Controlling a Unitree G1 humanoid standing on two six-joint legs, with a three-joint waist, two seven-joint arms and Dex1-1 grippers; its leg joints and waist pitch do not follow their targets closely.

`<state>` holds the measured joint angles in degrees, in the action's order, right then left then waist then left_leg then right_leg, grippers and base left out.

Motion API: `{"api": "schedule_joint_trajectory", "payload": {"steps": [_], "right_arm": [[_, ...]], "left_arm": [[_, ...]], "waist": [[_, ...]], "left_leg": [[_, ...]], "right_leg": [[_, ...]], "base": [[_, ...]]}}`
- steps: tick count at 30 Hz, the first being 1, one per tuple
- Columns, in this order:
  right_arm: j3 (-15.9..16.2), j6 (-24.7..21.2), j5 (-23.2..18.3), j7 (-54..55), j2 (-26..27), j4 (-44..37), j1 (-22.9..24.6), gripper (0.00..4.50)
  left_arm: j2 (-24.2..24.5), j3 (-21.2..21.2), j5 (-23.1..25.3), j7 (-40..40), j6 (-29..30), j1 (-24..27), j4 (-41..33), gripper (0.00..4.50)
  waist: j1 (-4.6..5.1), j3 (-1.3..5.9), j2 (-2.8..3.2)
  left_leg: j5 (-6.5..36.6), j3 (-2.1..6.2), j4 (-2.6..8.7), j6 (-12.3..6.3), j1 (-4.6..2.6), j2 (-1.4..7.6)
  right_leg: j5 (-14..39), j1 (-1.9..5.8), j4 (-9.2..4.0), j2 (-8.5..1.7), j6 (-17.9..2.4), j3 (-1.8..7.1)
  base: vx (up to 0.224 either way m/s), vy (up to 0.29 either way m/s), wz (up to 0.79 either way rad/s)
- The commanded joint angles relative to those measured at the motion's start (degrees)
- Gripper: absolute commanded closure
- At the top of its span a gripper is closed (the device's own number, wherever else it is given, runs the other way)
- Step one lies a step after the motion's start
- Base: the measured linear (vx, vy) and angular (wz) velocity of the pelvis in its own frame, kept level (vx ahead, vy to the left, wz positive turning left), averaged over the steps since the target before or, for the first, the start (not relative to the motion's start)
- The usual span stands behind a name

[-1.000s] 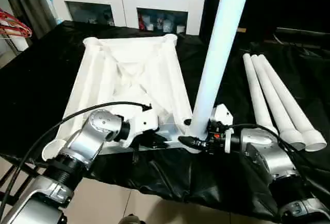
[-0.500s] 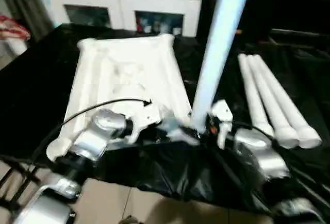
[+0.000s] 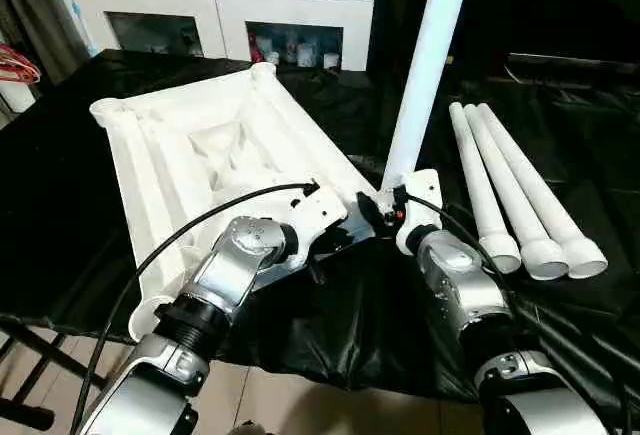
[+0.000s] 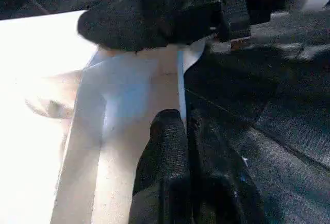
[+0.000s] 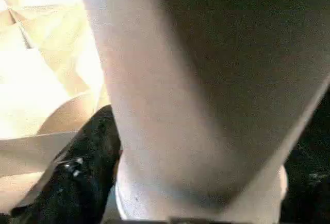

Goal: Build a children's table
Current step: Rotate leg to tighten

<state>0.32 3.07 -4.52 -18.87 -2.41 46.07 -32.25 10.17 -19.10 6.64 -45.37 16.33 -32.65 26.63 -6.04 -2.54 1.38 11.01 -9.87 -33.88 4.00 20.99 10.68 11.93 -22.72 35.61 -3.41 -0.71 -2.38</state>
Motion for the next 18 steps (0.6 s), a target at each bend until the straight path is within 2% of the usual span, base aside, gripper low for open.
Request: {"api": "schedule_joint_trajectory", "payload": {"steps": [1, 9, 12, 14, 16, 17, 18], "right_arm": [[3.53, -1.92, 0.68, -4.21, 1.24, 1.91, 0.99, 0.49], [7.43, 0.11, -0.6, -21.06, -4.84, -6.11, 5.07, 0.49], [9.15, 0.78, -1.7, -29.19, -8.02, -10.57, 7.29, 0.49], [10.12, -1.23, -3.81, -35.63, -10.65, -14.71, 8.89, 0.49], [10.42, -1.67, -4.2, -37.02, -11.33, -15.65, 9.23, 0.49], [10.81, -2.29, -4.68, -39.07, -12.25, -16.94, 9.72, 0.49], [11.3, -3.24, -5.37, -41.47, -13.3, -18.39, 10.26, 0.49]], "left_arm": [[-0.75, -3.33, -1.62, -4.88, -2.55, 0.47, -3.64, 4.5], [3.95, -3.9, -3.76, -13.73, -6.22, 1.66, -4.7, 4.5], [6.17, -4.4, -4.04, -17.39, -7.68, 1.99, -4.8, 4.5], [7.86, -4.36, -4.23, -20.2, -8.86, 1.83, -4.35, 4.5], [8.28, -4.35, -4.25, -20.85, -9.21, 1.73, -4.15, 4.5], [8.86, -4.33, -4.32, -21.72, -9.7, 1.53, -3.85, 4.5], [9.6, -4.32, -4.41, -22.84, -10.19, 1.28, -3.52, 4.5]], "waist": [[-0.05, 3.28, -0.02], [-0.14, 3.5, 0.22], [-0.67, 3.46, 0.22], [-1.04, 3.4, 0.29], [-1.33, 3.34, 0.22], [-1.49, 3.33, 0.37], [-1.67, 3.3, 0.18]], "left_leg": [[10.4, 0.97, 4.43, -1.19, -0.12, 2.45], [7.65, 0.69, 3.98, -3.5, -0.28, 2.53], [8.09, 0.72, 3.97, -3.87, -0.41, 2.67], [8.67, 0.67, 3.99, -3.84, -0.4, 2.78], [8.68, 0.66, 3.99, -3.96, -0.34, 2.77], [9.17, 0.66, 4.01, -3.89, -0.41, 2.87], [9.49, 0.64, 4.02, -3.75, -0.39, 2.85]], "right_leg": [[4.49, 2.82, -4.16, -4.86, -12.25, 2.5], [-3.07, 3.0, -3.65, -4.59, -14.09, 2.31], [-2.28, 3.04, -3.71, -4.67, -14.17, 2.26], [-1.19, 3.05, -3.74, -4.62, -14.15, 2.25], [-0.77, 3.02, -3.74, -4.49, -13.97, 2.2], [0.09, 2.88, -3.84, -4.66, -14.04, 2.24], [0.91, 2.92, -3.88, -4.62, -13.98, 2.23]], "base": [[0.0, 0.0, 0.0], [0.0, 0.0, 0.0], [0.0, 0.0, 0.0], [0.0, 0.0, 0.0], [0.0, 0.0, 0.0], [0.0, 0.0, 0.0], [0.0, 0.0, 0.0]]}}
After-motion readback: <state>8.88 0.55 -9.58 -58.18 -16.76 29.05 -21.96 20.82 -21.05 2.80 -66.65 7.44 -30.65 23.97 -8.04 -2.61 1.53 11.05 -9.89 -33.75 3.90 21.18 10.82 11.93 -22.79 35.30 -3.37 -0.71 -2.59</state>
